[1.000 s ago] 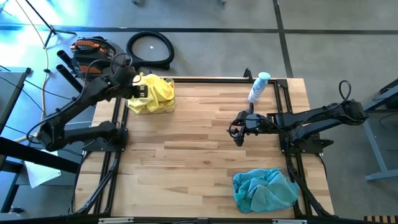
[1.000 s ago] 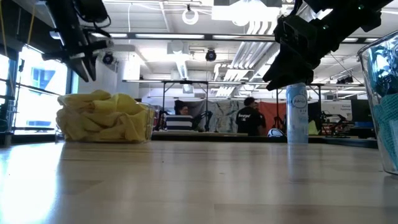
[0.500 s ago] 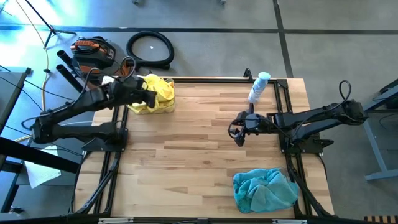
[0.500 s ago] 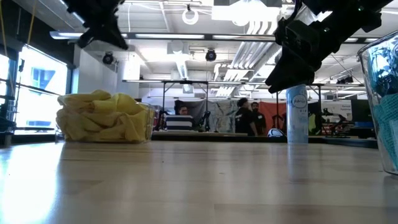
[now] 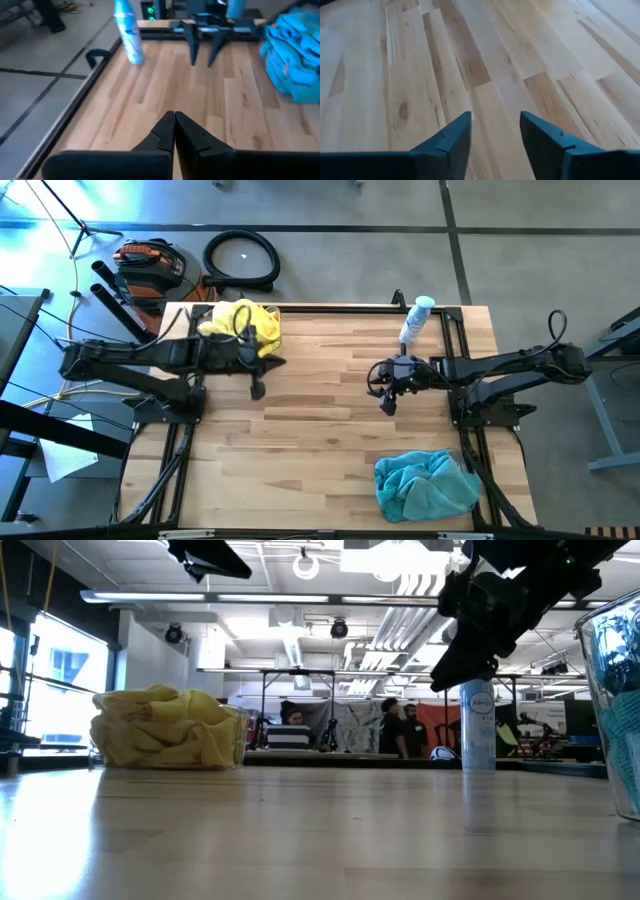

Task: Sort microfiber towel by color & place in baskets
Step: Return to Home Position

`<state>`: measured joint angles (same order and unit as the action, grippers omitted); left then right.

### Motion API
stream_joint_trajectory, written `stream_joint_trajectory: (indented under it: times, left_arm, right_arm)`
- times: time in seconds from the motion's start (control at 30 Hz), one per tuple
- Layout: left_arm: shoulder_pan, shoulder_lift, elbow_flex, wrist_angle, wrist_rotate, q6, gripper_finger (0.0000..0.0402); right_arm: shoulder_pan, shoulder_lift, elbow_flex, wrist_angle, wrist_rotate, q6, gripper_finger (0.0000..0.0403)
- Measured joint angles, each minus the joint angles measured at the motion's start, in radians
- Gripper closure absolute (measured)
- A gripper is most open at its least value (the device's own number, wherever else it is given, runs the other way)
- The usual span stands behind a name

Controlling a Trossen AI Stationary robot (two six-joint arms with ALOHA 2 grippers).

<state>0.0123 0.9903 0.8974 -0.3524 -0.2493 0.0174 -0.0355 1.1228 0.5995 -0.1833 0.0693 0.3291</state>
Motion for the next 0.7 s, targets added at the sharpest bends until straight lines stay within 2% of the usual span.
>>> stream_joint_trajectory:
  times: [0.13, 0.37, 0.7]
  left_arm:
    - [-0.031, 0.042, 0.000, 0.004, 0.003, -0.010, 0.0401]
    - [-0.051, 0.066, 0.000, 0.007, 0.003, -0.074, 0.0401]
    - [-0.107, 0.064, 0.000, 0.017, 0.003, -0.094, 0.0401]
  right_arm:
    - [-0.023, 0.000, 0.000, 0.002, -0.051, -0.042, 0.0279]
    - [-0.032, 0.000, 0.000, 0.035, -0.090, -0.076, 0.0392]
    - [-0.028, 0.000, 0.000, 0.105, -0.056, -0.173, 0.0373]
